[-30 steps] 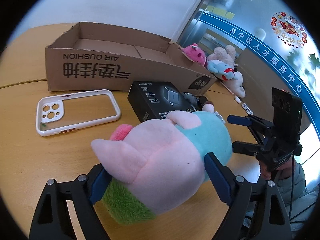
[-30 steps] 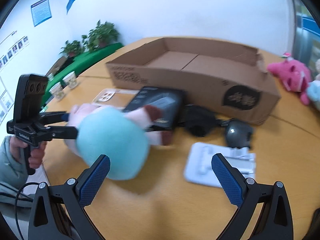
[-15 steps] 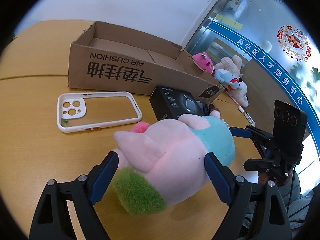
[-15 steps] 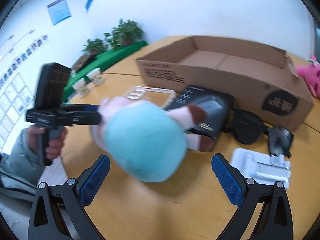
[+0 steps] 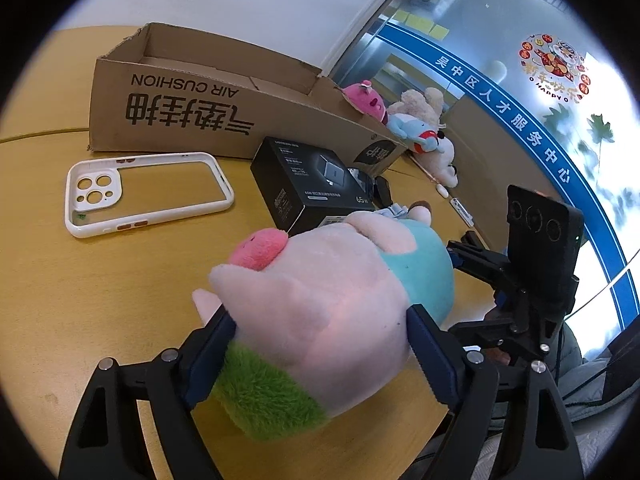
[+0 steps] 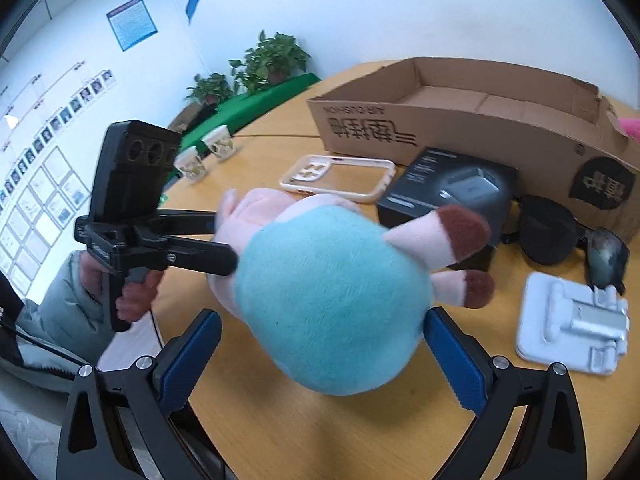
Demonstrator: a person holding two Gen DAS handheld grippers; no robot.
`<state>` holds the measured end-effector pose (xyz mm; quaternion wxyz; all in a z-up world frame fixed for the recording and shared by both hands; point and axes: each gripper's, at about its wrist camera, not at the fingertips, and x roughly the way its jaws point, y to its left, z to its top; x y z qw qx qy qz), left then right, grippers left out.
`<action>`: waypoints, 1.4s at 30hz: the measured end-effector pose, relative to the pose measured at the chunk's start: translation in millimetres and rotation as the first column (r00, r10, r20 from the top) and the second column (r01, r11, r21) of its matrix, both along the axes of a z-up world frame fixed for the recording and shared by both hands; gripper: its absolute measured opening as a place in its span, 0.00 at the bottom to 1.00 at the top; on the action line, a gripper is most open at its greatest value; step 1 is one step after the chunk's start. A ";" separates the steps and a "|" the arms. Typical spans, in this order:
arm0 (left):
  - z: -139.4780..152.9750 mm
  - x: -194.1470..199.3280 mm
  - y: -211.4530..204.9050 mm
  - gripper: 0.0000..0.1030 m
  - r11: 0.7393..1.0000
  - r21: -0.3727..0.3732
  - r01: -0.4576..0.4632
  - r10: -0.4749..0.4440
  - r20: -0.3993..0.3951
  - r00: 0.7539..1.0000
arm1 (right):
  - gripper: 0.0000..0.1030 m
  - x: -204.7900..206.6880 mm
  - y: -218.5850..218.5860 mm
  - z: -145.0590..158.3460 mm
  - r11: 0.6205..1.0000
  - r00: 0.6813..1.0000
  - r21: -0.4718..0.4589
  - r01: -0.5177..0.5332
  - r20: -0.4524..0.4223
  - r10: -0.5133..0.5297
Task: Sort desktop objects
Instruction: 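Lift the plush pig with both grippers and carry it toward the box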
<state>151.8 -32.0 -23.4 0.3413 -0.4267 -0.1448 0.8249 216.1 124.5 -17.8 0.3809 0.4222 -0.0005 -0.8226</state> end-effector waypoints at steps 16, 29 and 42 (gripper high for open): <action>56.5 -19.5 8.3 0.76 0.994 0.004 -0.109 0.109 -0.125 0.986 | 0.73 -25.9 -11.0 4.2 0.999 0.999 -0.022 0.045 0.007 -0.045; 224.9 -92.2 20.8 0.75 0.993 -0.010 -0.117 0.092 -0.555 0.827 | 0.73 -92.7 -5.3 172.4 0.995 0.907 -0.064 0.071 -0.411 -0.091; 285.9 -181.5 6.6 0.76 0.986 0.013 -0.167 0.134 -0.657 0.742 | 0.73 -198.1 -20.4 257.0 0.998 0.835 -0.049 0.041 -0.547 -0.061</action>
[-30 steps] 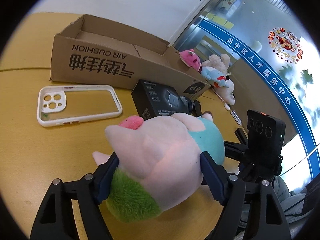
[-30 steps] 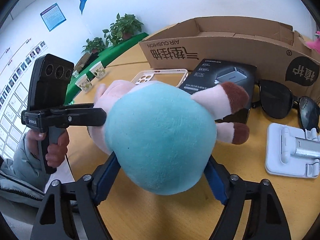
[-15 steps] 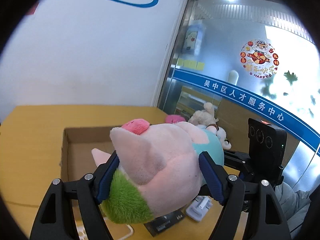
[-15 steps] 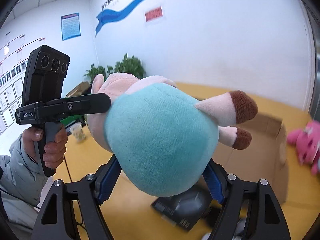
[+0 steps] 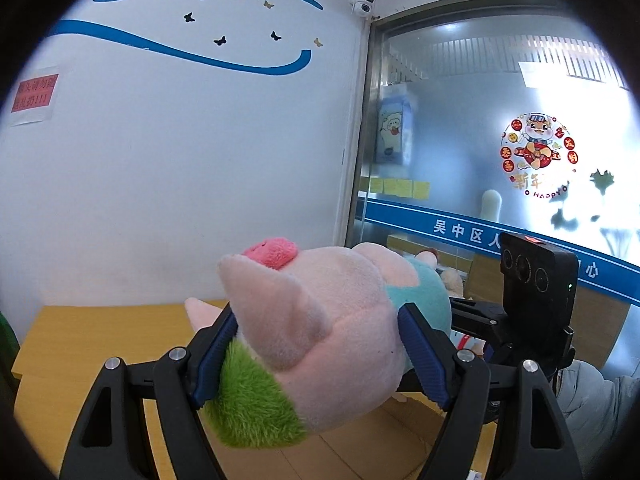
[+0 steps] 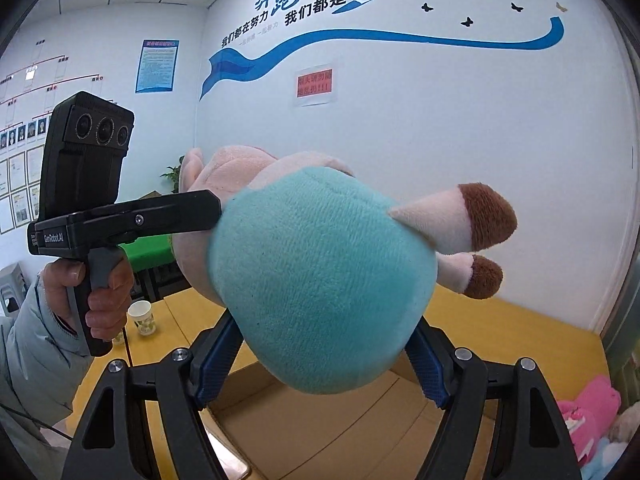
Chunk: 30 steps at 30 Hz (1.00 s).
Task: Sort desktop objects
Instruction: 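Lift the plush pig with both grippers and carry it toward the box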
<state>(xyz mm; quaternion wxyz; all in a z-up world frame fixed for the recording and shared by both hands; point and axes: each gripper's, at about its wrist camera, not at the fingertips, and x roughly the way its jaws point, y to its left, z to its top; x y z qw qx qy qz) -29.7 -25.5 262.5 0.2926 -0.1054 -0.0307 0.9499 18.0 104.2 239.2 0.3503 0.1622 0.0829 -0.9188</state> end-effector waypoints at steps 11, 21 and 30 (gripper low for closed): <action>-69.4 -122.3 -20.2 0.76 0.998 -0.003 -0.062 0.062 0.201 0.978 | 0.73 -140.4 -16.5 -56.6 1.000 0.989 -0.008 -0.029 0.142 0.030; -188.4 -206.6 -30.1 0.76 0.987 -0.052 -0.153 0.157 0.526 0.836 | 0.73 -252.2 -33.7 -202.8 1.000 0.877 -0.001 -0.008 0.480 0.007; -218.6 -228.7 -38.1 0.77 0.976 -0.165 -0.142 0.216 0.669 0.711 | 0.78 -286.0 -48.1 -279.2 0.995 0.772 0.081 0.061 0.629 -0.098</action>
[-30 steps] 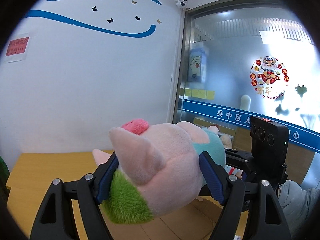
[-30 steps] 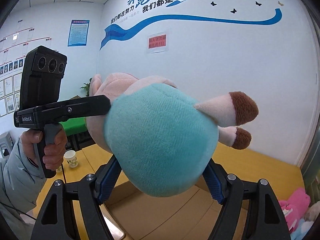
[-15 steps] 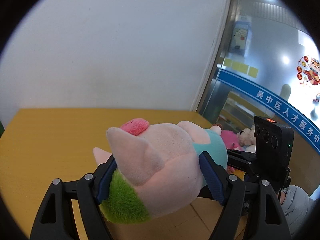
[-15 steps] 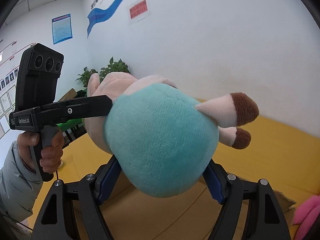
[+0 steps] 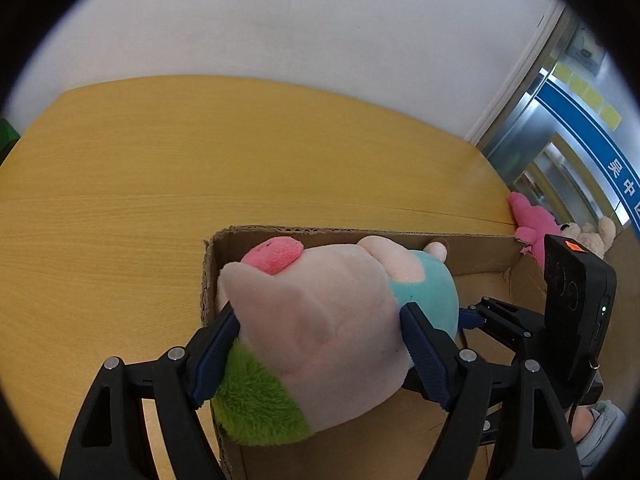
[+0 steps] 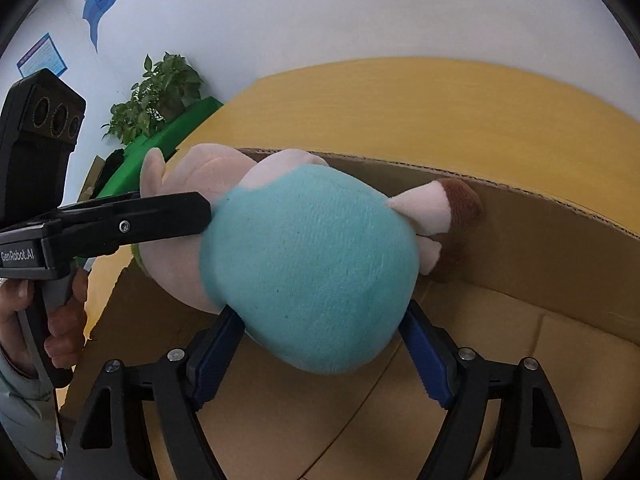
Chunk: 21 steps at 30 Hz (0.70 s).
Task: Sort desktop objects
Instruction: 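Lift the plush pig with both grippers and carry it toward the box, then lower the plush pig into the box and open both grippers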
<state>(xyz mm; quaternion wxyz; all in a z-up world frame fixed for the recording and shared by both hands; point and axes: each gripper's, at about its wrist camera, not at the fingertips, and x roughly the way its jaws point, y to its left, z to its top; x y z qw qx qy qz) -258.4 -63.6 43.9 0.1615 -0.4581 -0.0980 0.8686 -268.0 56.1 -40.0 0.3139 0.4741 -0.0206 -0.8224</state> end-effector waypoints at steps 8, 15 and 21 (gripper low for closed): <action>47.9 48.5 -40.7 0.77 1.000 -0.006 -0.029 0.028 -0.138 0.990 | 0.83 35.3 2.6 58.7 0.999 0.997 0.035 0.033 -0.077 -0.030; 51.7 78.3 -17.4 0.77 0.995 -0.094 0.044 -0.064 -0.214 0.975 | 1.00 108.6 24.8 115.6 0.999 0.978 0.023 0.041 -0.208 -0.035; 13.4 22.4 1.9 0.77 0.996 -0.083 -0.028 0.023 -0.059 0.998 | 1.00 148.9 49.2 120.8 0.996 0.982 -0.010 0.089 -0.164 -0.090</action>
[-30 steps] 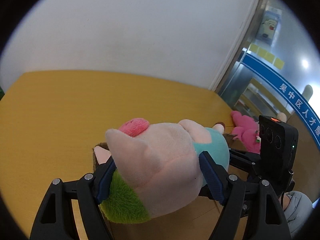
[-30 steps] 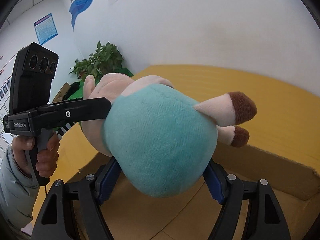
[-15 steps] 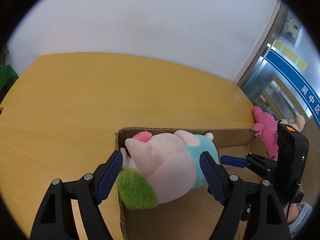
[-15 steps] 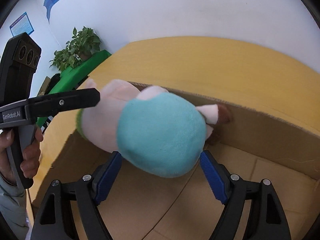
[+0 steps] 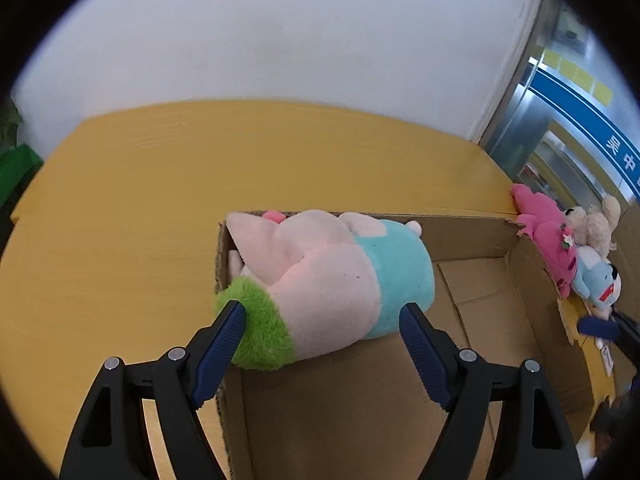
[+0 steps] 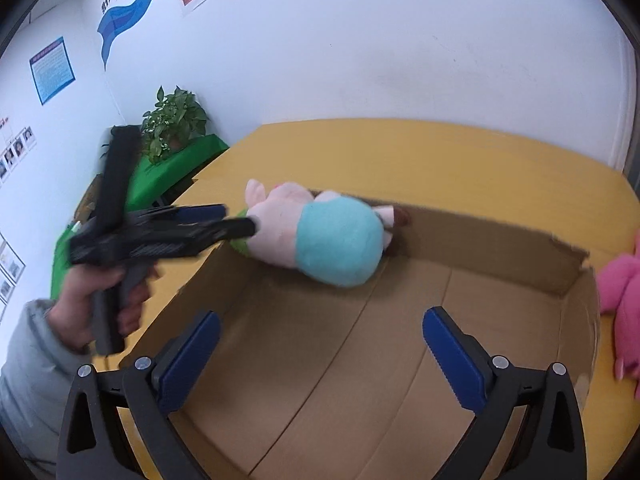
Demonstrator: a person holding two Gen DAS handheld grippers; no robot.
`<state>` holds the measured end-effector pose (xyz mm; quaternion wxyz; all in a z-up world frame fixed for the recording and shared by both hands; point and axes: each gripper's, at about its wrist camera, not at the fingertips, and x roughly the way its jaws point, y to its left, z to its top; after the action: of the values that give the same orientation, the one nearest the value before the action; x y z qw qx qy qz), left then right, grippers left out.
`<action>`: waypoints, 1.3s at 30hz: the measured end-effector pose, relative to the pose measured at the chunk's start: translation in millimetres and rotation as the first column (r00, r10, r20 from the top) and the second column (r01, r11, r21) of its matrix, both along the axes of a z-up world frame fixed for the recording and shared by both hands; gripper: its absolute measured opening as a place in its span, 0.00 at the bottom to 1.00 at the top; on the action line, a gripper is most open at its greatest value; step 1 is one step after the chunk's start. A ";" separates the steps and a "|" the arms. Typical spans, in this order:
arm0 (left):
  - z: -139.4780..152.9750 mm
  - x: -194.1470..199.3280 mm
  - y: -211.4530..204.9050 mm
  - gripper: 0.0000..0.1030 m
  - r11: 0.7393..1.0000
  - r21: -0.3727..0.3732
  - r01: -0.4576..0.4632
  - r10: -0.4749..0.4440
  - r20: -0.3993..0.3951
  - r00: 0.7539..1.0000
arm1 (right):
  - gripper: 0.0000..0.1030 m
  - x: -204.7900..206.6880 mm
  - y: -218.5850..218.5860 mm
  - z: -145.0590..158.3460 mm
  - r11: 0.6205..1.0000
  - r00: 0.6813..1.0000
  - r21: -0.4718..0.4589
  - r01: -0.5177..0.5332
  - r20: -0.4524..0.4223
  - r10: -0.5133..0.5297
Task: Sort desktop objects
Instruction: 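Lower the plush pig into the box and open both grippers, then move both grippers to the white phone stand and grasp it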
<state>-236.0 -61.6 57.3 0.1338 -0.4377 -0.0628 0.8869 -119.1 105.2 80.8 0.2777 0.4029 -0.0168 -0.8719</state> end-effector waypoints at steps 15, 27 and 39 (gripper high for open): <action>18.6 51.3 -3.4 0.77 0.996 -0.086 -0.005 -0.004 -0.103 0.995 | 1.00 140.5 117.1 -17.4 0.986 0.988 0.071 0.152 -0.035 -0.150; -23.9 181.7 -0.6 0.78 0.991 -0.101 0.093 -0.094 -0.010 0.996 | 1.00 160.4 107.6 -40.2 0.981 0.982 0.050 0.189 -0.018 -0.189; -31.3 198.2 -9.2 0.78 0.995 -0.052 0.083 -0.084 -0.014 0.996 | 1.00 223.4 148.3 -73.2 0.968 0.966 0.091 0.234 0.091 -0.242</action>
<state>-37.8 -70.9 26.0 0.1599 -0.4362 -0.0206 0.8853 104.3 253.5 7.6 0.1536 0.4526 -0.0444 -0.8773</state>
